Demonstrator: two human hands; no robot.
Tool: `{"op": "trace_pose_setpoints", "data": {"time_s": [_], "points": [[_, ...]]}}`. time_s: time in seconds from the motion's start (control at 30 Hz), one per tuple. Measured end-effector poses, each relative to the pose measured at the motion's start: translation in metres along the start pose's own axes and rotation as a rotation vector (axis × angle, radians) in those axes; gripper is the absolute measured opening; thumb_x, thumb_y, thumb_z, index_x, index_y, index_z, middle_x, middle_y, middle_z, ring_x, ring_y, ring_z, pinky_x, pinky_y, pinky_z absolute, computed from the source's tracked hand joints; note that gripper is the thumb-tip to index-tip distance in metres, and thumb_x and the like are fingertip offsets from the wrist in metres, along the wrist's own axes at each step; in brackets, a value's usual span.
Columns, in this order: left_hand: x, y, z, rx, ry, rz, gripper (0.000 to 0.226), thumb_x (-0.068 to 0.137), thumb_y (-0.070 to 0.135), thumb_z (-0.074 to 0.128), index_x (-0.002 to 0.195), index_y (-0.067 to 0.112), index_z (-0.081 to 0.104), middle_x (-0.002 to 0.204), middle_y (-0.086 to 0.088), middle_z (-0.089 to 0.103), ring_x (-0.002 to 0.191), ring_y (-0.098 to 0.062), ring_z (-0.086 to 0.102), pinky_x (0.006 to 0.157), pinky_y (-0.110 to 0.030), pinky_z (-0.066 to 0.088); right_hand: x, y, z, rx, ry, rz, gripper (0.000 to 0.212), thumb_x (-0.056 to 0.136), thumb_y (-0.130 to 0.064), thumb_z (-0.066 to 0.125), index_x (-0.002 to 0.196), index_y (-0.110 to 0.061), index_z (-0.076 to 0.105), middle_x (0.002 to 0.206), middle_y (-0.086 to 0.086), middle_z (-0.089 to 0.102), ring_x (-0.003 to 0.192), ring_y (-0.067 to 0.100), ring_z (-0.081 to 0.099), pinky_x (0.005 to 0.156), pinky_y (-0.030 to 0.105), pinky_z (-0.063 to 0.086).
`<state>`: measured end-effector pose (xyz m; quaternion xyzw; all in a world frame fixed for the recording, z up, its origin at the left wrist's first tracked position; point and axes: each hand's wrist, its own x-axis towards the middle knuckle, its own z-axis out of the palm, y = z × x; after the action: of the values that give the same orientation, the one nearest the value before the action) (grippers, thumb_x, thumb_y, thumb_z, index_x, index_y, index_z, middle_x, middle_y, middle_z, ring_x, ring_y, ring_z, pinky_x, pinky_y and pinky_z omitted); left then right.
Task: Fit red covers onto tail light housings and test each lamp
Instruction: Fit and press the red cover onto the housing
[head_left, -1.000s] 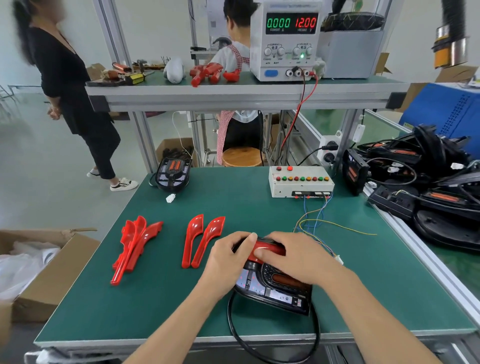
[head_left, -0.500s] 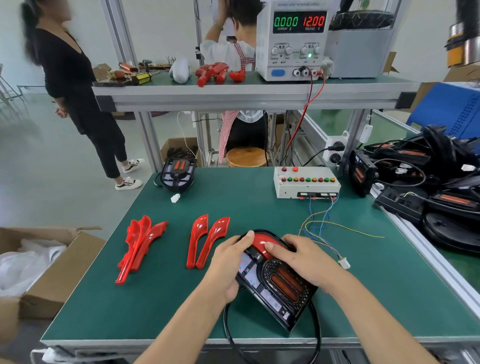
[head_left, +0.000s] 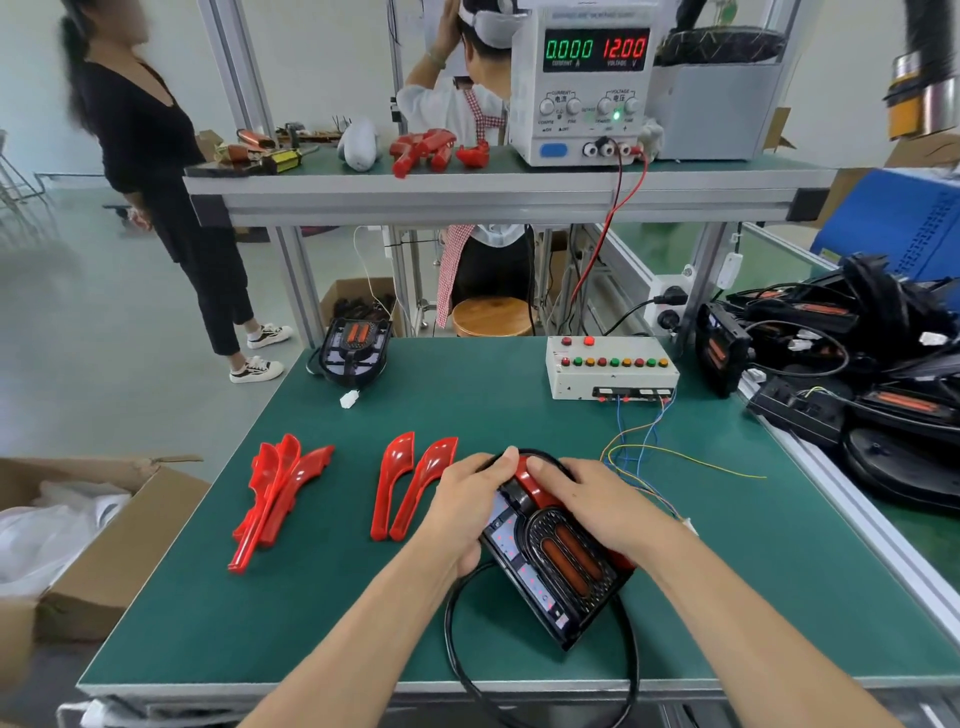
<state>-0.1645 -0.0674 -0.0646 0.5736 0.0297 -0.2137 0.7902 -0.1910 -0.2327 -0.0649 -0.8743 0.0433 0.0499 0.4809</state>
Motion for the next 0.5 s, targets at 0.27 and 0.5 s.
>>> {"op": "trace_pose_setpoints", "data": {"time_s": [0.27, 0.5], "points": [[0.006, -0.001, 0.002, 0.104, 0.023, 0.066, 0.031, 0.100, 0.026, 0.066, 0.098, -0.005, 0.070, 0.099, -0.028, 0.073, 0.087, -0.037, 0.072, 0.084, -0.049, 0.059, -0.001, 0.004, 0.004, -0.006, 0.087, -0.041, 0.055, 0.091, -0.071, 0.050, 0.092, -0.020, 0.072, 0.083, -0.003, 0.076, 0.078, 0.010, 0.071, 0.078, 0.031, 0.054], [0.007, 0.000, -0.009, 0.159, -0.088, 0.042, 0.032, 0.099, 0.024, 0.067, 0.109, -0.006, 0.070, 0.106, -0.026, 0.074, 0.086, -0.031, 0.074, 0.079, -0.039, 0.062, -0.010, 0.008, -0.011, 0.267, -0.128, 0.033, 0.044, 0.101, -0.060, 0.046, 0.103, -0.030, 0.077, 0.099, -0.003, 0.079, 0.095, 0.014, 0.076, 0.089, 0.033, 0.059]]}}
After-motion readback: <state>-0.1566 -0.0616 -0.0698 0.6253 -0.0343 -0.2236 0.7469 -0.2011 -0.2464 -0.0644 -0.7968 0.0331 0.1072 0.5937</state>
